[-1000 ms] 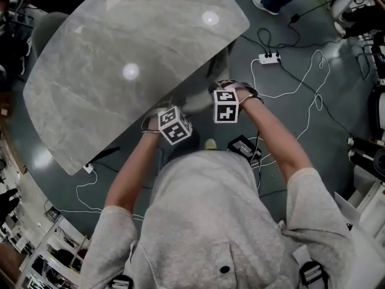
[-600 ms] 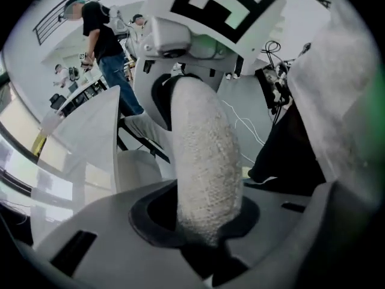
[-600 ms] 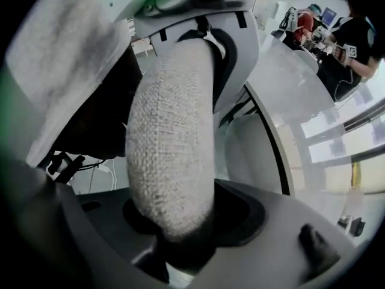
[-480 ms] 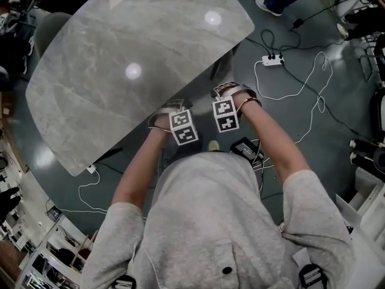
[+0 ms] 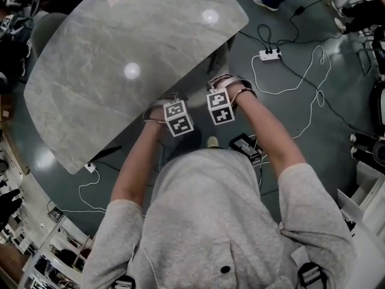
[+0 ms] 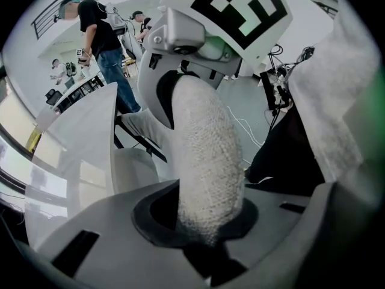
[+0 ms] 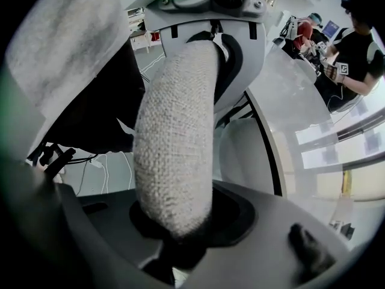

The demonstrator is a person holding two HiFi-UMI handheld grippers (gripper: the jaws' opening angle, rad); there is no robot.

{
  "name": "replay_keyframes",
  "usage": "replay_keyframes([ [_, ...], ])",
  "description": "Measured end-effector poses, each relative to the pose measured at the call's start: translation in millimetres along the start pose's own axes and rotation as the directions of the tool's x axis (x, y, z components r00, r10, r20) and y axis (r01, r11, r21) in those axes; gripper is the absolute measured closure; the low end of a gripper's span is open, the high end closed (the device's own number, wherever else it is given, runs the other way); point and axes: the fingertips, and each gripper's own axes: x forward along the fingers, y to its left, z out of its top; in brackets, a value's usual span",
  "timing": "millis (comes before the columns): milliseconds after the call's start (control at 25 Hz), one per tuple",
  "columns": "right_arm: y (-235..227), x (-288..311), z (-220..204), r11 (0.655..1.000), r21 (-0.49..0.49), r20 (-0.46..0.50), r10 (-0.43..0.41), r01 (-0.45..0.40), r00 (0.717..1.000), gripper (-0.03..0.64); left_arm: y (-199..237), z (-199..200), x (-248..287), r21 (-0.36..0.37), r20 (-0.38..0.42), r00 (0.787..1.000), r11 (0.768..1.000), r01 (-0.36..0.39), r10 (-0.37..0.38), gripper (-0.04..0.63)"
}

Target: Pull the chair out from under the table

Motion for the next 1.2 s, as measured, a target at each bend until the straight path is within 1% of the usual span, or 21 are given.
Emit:
replay_keyframes([
  [120, 2, -1, 0, 1.000, -0.001, -0.004, 0.001, -0.001, 1.000, 0.511, -1, 0, -1, -0.008, -0.006, 1.000, 1.000, 0.005, -0.005, 0.502],
  [600, 30, -3, 2, 1.000, 0.001, -0.010, 0.012, -0.012, 1.000, 0.520, -29, 6, 1, -0.025, -0.024, 0.999, 0.999, 0.022, -0.023, 0.505],
  [680, 36, -4, 5, 1.000, 0.013, -0.006, 0.017, -0.017, 1.000, 0.520, -34, 5, 1, -0.015, -0.031, 0.999, 1.000, 0.021, -0.021, 0.505],
  [760, 42, -5, 11, 0.999, 0.040, 0.008, 0.026, -0.027, 1.000, 0.522, -38, 0, -1, 0.013, -0.044, 0.999, 1.000, 0.025, -0.024, 0.505],
  [840, 46, -8, 18, 0.997, 0.064, 0.022, 0.040, -0.041, 0.999, 0.528, -41, -5, -5, 0.035, -0.053, 0.998, 0.999, 0.041, -0.039, 0.506],
  [960, 58, -10, 26, 0.994, 0.065, 0.028, 0.089, -0.090, 0.996, 0.528, -52, -8, -8, 0.036, -0.052, 0.995, 0.996, 0.085, -0.083, 0.506],
  [1200, 82, -13, 28, 0.995, 0.054, 0.026, 0.087, -0.088, 0.996, 0.528, -79, -2, -7, 0.018, -0.047, 0.995, 0.996, 0.091, -0.090, 0.506],
])
